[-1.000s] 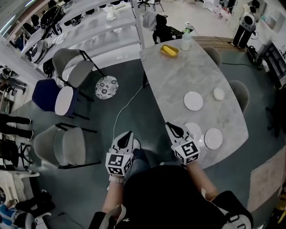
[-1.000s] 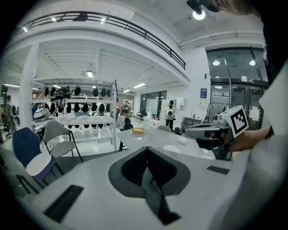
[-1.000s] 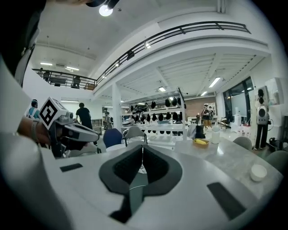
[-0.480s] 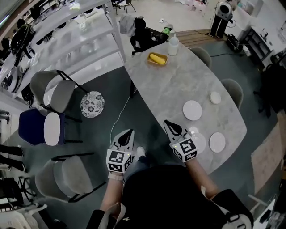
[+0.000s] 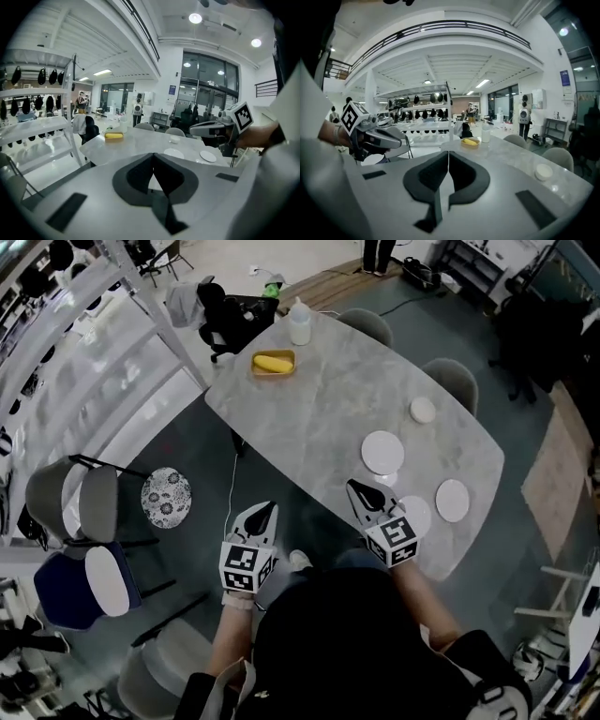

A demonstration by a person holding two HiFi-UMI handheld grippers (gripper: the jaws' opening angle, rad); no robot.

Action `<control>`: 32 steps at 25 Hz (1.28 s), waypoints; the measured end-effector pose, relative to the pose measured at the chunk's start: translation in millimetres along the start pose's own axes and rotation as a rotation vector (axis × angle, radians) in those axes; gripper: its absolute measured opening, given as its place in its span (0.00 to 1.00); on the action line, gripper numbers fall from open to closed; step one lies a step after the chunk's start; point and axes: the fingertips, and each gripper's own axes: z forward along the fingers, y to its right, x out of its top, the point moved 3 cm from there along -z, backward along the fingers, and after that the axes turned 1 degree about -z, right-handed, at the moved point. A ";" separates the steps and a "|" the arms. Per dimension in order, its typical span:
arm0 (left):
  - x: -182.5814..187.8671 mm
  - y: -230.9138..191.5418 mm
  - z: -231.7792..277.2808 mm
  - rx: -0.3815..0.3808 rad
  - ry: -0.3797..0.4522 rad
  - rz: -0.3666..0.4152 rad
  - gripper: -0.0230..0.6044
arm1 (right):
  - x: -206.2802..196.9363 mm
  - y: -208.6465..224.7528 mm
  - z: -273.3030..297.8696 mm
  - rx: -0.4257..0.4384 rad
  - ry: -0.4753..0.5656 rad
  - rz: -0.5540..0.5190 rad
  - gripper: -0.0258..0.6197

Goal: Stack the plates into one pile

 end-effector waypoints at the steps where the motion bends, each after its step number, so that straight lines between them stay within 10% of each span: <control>1: 1.5 0.9 9.8 -0.019 -0.010 0.008 0.05 | -3.0 9.2 -1.8 -0.021 0.000 0.022 0.07; 12: 19.8 57.2 126.2 -0.206 -0.118 0.125 0.05 | -49.9 110.3 -46.2 -0.224 -0.049 0.153 0.07; 32: -20.8 118.3 277.9 -0.377 -0.389 0.265 0.05 | -143.9 205.1 -46.4 -0.326 -0.175 0.411 0.07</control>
